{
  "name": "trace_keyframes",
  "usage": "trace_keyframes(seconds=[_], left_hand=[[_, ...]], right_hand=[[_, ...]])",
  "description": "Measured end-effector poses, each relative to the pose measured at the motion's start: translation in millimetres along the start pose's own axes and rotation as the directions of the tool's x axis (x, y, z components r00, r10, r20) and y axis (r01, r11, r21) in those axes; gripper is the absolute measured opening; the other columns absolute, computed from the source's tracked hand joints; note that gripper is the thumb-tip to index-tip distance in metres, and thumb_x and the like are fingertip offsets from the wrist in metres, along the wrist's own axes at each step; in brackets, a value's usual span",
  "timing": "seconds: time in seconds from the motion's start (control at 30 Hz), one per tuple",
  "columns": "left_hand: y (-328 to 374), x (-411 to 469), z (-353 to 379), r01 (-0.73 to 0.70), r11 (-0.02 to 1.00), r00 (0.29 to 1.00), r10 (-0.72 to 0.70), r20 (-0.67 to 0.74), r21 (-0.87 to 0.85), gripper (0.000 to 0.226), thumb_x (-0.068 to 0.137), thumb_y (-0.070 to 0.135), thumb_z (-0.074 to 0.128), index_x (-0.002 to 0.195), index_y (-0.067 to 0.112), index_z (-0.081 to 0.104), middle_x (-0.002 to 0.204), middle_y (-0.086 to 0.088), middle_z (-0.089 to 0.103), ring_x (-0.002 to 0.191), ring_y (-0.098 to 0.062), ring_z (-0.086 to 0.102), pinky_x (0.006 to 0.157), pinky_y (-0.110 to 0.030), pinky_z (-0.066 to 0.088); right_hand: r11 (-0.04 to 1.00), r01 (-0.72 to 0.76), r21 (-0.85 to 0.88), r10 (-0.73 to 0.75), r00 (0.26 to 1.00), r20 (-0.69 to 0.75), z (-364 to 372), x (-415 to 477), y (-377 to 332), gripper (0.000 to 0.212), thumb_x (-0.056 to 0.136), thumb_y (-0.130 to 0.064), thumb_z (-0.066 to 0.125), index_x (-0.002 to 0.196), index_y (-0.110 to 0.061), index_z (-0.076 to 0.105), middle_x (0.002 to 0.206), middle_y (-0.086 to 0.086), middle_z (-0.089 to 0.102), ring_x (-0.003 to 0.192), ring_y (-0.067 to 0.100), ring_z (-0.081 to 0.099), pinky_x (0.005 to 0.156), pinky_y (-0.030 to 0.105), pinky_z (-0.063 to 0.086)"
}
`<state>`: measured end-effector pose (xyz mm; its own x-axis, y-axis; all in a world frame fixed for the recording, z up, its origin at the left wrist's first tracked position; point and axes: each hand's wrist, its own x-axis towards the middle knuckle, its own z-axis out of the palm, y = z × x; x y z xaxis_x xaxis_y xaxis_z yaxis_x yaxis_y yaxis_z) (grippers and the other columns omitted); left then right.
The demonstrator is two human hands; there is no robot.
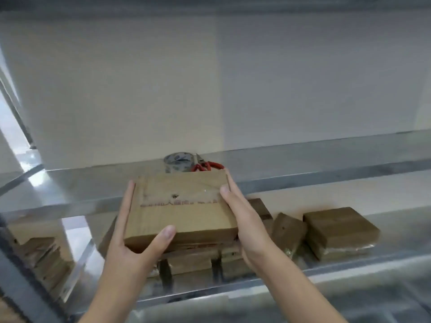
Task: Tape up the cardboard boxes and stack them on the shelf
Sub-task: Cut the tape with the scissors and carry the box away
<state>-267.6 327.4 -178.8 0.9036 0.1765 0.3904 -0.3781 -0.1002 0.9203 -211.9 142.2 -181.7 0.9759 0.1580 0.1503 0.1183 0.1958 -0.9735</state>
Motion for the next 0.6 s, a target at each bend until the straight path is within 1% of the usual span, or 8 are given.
trace_keyframes(seconds=[0.07, 0.13, 0.27, 0.33, 0.4, 0.43, 0.5, 0.6], left_hand=[[-22, -14, 27, 0.027, 1.000, 0.998, -0.026, 0.061, -0.013, 0.099, 0.051, 0.053, 0.080, 0.139, 0.067, 0.035, 0.128, 0.027, 0.063, 0.115, 0.007, 0.061, 0.094, -0.028, 0.047], [-47, -24, 51, 0.069, 0.997, 0.991, -0.063, 0.118, -0.045, 0.100, 0.052, 0.050, 0.079, 0.141, 0.063, 0.035, 0.128, 0.027, 0.063, 0.116, 0.006, 0.061, 0.092, -0.023, 0.047], [-97, -37, 101, 0.172, 0.982, 0.955, -0.146, 0.257, -0.083, 0.103, 0.058, 0.044, 0.082, 0.146, 0.059, 0.030, 0.134, 0.027, 0.059, 0.124, 0.003, 0.056, 0.099, -0.026, 0.046], [-124, -43, 128, 0.240, 0.964, 0.927, -0.192, 0.321, -0.116, 0.104, 0.065, 0.033, 0.085, 0.149, 0.055, 0.027, 0.135, 0.027, 0.058, 0.124, 0.004, 0.056, 0.093, -0.016, 0.050], [-152, -49, 157, 0.328, 0.933, 0.890, -0.252, 0.381, -0.148, 0.105, 0.071, 0.019, 0.083, 0.151, 0.051, 0.023, 0.136, 0.026, 0.058, 0.123, 0.003, 0.057, 0.088, -0.010, 0.049], [-166, -51, 171, 0.370, 0.915, 0.869, -0.280, 0.408, -0.159, 0.106, 0.071, 0.016, 0.083, 0.152, 0.048, 0.021, 0.135, 0.026, 0.059, 0.123, 0.002, 0.058, 0.087, -0.010, 0.049], [-193, -50, 201, 0.445, 0.880, 0.836, -0.341, 0.429, -0.168, 0.108, 0.067, 0.024, 0.088, 0.151, 0.044, 0.022, 0.135, 0.028, 0.056, 0.123, 0.002, 0.057, 0.087, -0.012, 0.050], [-220, -36, 244, 0.484, 0.858, 0.825, -0.382, 0.417, -0.171, 0.102, 0.061, 0.037, 0.090, 0.140, 0.046, 0.026, 0.127, 0.035, 0.052, 0.120, 0.008, 0.054, 0.086, -0.010, 0.049]], right_hand=[[0.999, -0.023, -0.025, 0.021, 0.997, -0.071, -30, -21, 12, 0.050, 0.098, -0.054, 0.045, 0.145, -0.061, 0.031, 0.140, -0.019, 0.055, 0.126, 0.007, 0.054, 0.113, 0.044, 0.041], [0.997, -0.061, -0.038, 0.056, 0.990, -0.133, -58, -36, 28, 0.057, 0.091, -0.060, 0.047, 0.145, -0.060, 0.030, 0.142, -0.019, 0.053, 0.130, 0.008, 0.052, 0.115, 0.045, 0.038], [0.985, -0.157, -0.067, 0.133, 0.953, -0.272, -112, -52, 66, 0.057, 0.086, -0.067, 0.053, 0.141, -0.065, 0.035, 0.148, -0.025, 0.046, 0.138, 0.007, 0.044, 0.118, 0.048, 0.032], [0.980, -0.197, -0.036, 0.174, 0.924, -0.341, -141, -58, 87, 0.057, 0.086, -0.060, 0.054, 0.140, -0.062, 0.039, 0.143, -0.025, 0.052, 0.128, 0.004, 0.054, 0.111, 0.042, 0.043], [0.974, -0.228, 0.009, 0.213, 0.891, -0.401, -170, -62, 105, 0.054, 0.090, -0.051, 0.057, 0.141, -0.057, 0.043, 0.135, -0.026, 0.059, 0.115, -0.001, 0.063, 0.092, 0.029, 0.054], [0.971, -0.237, 0.018, 0.221, 0.874, -0.432, -183, -63, 112, 0.051, 0.091, -0.048, 0.052, 0.141, -0.055, 0.044, 0.131, -0.029, 0.061, 0.110, -0.004, 0.065, 0.083, 0.024, 0.055], [0.970, -0.243, 0.009, 0.214, 0.835, -0.507, -213, -56, 126, 0.045, 0.096, -0.040, 0.046, 0.140, -0.051, 0.048, 0.127, -0.031, 0.062, 0.103, -0.006, 0.066, 0.072, 0.020, 0.055], [0.973, -0.227, -0.036, 0.158, 0.774, -0.613, -256, -40, 139, 0.035, 0.100, -0.027, 0.048, 0.134, -0.036, 0.053, 0.128, -0.017, 0.064, 0.096, -0.006, 0.066, 0.074, 0.023, 0.049]])
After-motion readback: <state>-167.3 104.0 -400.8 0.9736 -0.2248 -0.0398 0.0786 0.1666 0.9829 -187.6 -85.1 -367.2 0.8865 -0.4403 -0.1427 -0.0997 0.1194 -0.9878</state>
